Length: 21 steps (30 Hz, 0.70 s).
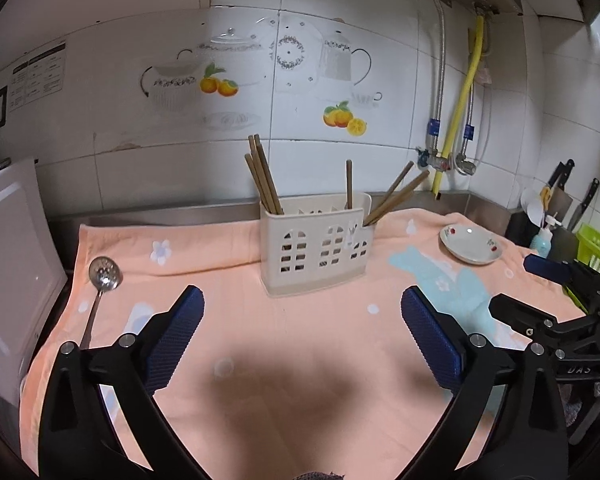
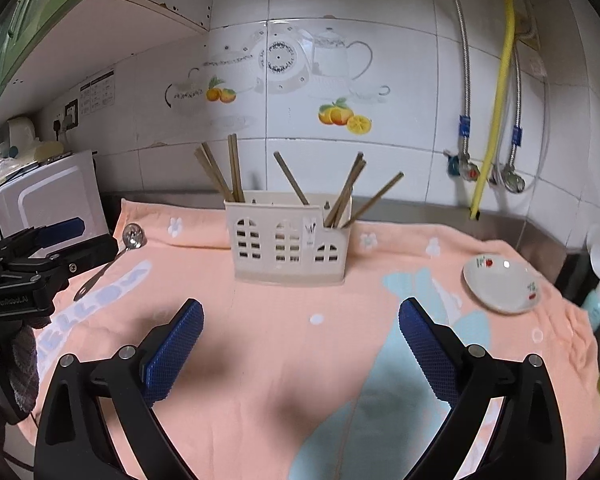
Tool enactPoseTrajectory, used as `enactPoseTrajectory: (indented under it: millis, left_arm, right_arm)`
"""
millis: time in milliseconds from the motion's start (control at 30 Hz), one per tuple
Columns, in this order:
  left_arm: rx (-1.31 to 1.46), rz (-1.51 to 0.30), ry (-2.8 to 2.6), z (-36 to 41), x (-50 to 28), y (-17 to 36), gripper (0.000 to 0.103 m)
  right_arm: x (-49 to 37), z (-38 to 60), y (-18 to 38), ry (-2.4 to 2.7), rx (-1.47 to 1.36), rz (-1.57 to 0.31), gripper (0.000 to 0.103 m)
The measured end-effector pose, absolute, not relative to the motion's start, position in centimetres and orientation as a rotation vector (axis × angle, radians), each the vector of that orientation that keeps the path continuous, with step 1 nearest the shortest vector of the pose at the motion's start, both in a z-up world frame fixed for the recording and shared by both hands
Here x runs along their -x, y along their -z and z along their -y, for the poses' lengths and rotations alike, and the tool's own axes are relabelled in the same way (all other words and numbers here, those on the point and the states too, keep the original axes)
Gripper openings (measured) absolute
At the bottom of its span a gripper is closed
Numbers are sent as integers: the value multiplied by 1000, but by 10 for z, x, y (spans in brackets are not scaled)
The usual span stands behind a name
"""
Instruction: Organize utensils
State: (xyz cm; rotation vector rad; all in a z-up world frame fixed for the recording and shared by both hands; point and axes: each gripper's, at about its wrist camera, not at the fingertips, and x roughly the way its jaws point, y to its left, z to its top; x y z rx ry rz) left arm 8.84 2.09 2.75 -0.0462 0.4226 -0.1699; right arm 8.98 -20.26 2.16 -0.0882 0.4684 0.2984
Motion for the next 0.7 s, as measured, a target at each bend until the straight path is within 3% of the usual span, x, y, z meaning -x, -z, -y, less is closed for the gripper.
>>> enactPoseTrajectory:
  millis: [700]
  left_arm:
    - [28,-497,102,-4,-67,0,98]
  right_arm:
    - [-75,211,6,-269,95,-516,95]
